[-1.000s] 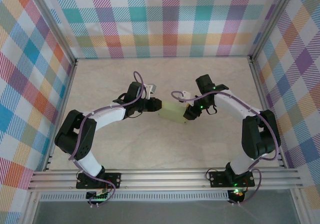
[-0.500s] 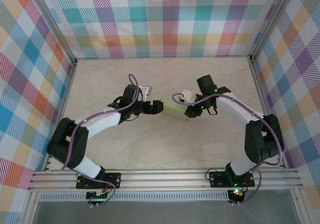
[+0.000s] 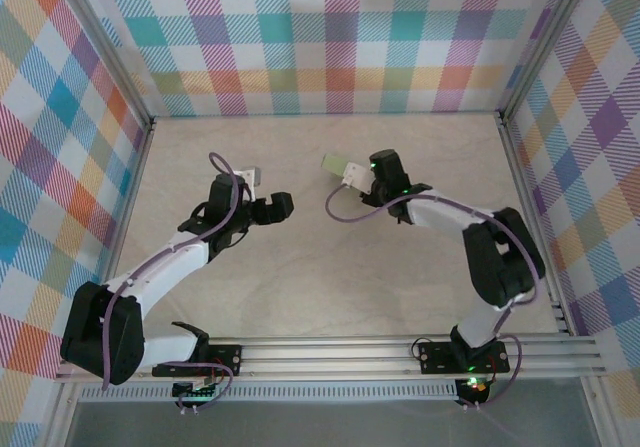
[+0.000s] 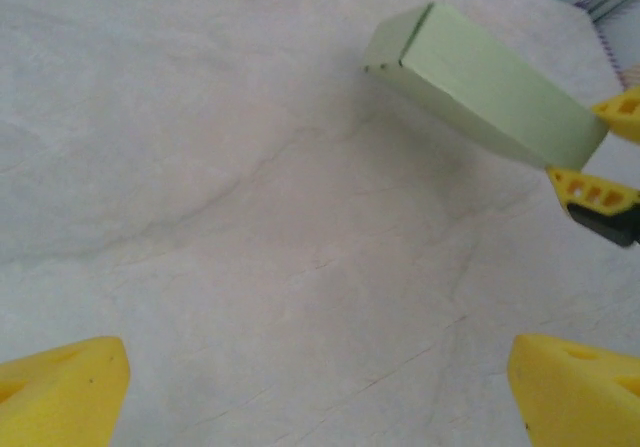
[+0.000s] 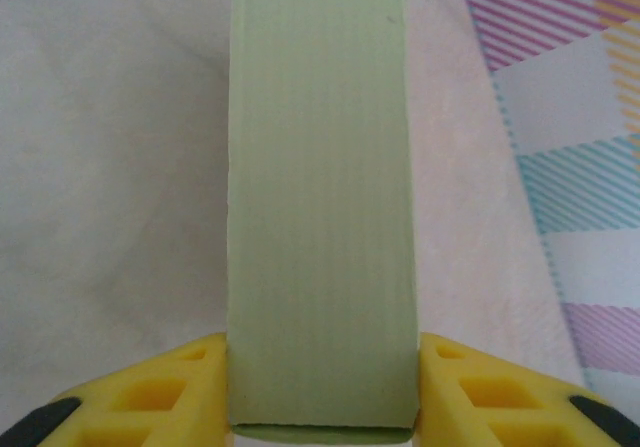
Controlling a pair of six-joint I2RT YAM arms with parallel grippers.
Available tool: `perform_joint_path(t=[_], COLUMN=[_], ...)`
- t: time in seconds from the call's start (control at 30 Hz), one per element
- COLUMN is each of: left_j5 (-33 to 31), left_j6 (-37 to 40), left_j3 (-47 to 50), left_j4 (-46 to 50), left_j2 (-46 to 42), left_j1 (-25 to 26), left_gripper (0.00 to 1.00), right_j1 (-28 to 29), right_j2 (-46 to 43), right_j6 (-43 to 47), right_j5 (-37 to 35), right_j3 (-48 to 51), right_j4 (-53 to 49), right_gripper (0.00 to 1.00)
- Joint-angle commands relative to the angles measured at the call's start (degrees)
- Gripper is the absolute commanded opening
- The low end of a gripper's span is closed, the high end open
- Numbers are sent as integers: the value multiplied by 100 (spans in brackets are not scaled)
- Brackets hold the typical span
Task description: Fold the paper box
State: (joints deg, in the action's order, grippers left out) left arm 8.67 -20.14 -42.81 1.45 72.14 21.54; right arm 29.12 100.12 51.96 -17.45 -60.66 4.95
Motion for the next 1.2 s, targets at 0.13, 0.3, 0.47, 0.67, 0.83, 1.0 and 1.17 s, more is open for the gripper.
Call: perform_joint_path(t=[0.13, 0.3, 0.47, 0.67, 0.83, 1.0, 1.17], left_j5=[-211, -411, -1384, -2497, -2615, -2399, -1625], left_j6=[48, 222, 999, 2532, 2598, 2440, 2555], left_j3=[143, 117, 371, 1352, 1802, 2225, 2306], left_j4=[-22, 86, -169, -1906, -2567, -3296, -4272], left_j2=[-209, -281, -629, -821, -561, -19, 411], left_j1=[-115, -182, -307, -407, -725, -1074, -1369], left_gripper=[97, 98, 100, 100, 100, 100, 100], right_j1=[137, 138, -259, -1230, -2116, -2715, -2797], right_j2=[712, 321, -722, -1983, -2742, -2462, -1629], right_j6=[742, 197, -1461, -3426, -4335, -5112, -5170], right_j5=[-1119, -487, 1157, 1758, 1584, 1612, 1818], right_j3=[248, 302, 664, 1770, 2724, 3327, 3615], right_j4=[2008, 1432, 845, 1536, 1904, 2655, 3793], right_gripper=[49, 100, 100, 100, 100, 100, 100])
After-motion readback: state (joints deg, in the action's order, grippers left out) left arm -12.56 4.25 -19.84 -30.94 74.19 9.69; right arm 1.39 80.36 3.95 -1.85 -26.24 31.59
